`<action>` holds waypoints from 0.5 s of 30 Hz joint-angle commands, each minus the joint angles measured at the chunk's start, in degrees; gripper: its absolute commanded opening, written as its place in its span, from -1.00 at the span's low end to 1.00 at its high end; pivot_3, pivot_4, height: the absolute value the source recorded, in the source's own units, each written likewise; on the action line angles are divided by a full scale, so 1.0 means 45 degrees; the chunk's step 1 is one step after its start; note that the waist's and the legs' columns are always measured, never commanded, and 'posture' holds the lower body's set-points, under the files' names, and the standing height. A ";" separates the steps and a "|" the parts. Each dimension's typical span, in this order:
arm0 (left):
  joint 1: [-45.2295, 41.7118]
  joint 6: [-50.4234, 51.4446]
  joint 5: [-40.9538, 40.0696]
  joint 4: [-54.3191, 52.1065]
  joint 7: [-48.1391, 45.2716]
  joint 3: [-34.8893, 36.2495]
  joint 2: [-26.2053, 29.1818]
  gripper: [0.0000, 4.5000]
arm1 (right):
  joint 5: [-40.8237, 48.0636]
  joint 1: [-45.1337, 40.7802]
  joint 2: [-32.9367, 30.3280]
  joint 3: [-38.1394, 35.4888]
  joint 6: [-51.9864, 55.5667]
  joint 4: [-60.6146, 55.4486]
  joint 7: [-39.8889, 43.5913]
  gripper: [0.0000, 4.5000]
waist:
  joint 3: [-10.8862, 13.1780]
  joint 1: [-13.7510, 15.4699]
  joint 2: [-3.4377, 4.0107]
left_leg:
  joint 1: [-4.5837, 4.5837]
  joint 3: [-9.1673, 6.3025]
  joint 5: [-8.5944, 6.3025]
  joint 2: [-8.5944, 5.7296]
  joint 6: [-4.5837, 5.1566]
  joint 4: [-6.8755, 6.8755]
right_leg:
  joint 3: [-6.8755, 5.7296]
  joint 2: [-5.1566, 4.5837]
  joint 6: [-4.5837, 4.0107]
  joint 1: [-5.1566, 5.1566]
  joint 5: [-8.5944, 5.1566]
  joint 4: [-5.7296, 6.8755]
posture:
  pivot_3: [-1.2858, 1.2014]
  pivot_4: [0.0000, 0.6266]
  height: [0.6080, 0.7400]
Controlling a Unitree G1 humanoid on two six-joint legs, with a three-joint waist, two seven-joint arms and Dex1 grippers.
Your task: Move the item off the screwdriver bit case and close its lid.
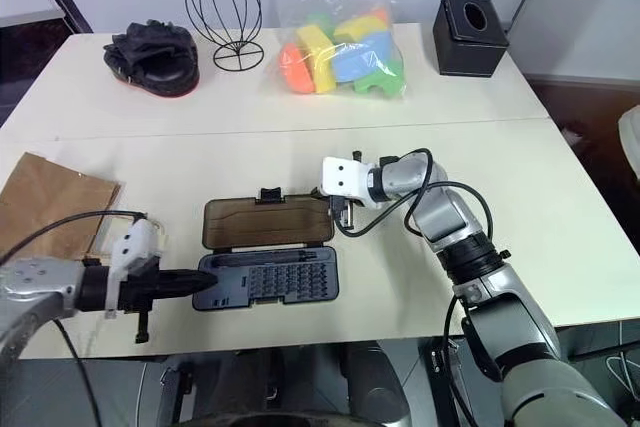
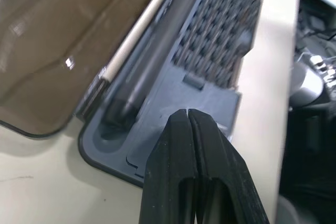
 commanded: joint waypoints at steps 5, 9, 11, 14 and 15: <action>0.0170 -0.0285 0.0203 0.0000 0.0212 -0.0214 -0.0309 -0.99 | 0.0281 0.0050 -0.0140 -0.0241 0.0099 -0.1240 -0.0443 -1.00 | 0.0000 0.0007 0.0000 | 0.0000 0.0000 0.0000 0.0001 0.0000 -0.0001 | 0.0000 -0.0001 0.0000 -0.0002 0.0000 0.0001 | 0.03 -0.52 0.95; 0.0174 -0.0292 0.0202 0.0001 0.0213 -0.0214 -0.0308 -0.99 | 0.0318 0.0054 -0.0177 -0.0205 0.0131 -0.1277 -0.0485 -1.00 | 0.0000 0.0009 0.0000 | 0.0000 0.0000 0.0000 0.0001 0.0000 -0.0001 | 0.0000 0.0000 0.0000 -0.0001 0.0000 0.0001 | 0.03 -0.52 0.95; 0.0174 -0.0293 0.0202 0.0001 0.0213 -0.0215 -0.0308 -0.99 | 0.0328 0.0052 -0.0184 -0.0197 0.0133 -0.1279 -0.0492 -1.00 | 0.0000 0.0009 0.0000 | 0.0000 0.0000 0.0000 0.0001 0.0000 -0.0001 | -0.0001 -0.0001 0.0000 -0.0001 0.0000 0.0001 | 0.03 -0.52 0.95; 0.0175 -0.0295 0.0201 0.0002 0.0214 -0.0215 -0.0308 -0.99 | 0.0332 0.0052 -0.0188 -0.0194 0.0134 -0.1279 -0.0496 -1.00 | 0.0000 0.0009 0.0000 | 0.0000 0.0000 0.0000 0.0001 0.0000 0.0000 | -0.0001 -0.0001 0.0000 -0.0001 0.0000 0.0001 | 0.03 -0.52 0.95; 0.0175 -0.0295 0.0201 0.0002 0.0214 -0.0215 -0.0308 -0.99 | 0.0333 0.0051 -0.0188 -0.0194 0.0134 -0.1279 -0.0496 -1.00 | 0.0000 0.0010 0.0000 | 0.0000 0.0000 0.0000 0.0001 0.0000 0.0000 | -0.0001 -0.0001 0.0000 -0.0001 0.0000 0.0001 | 0.03 -0.52 0.95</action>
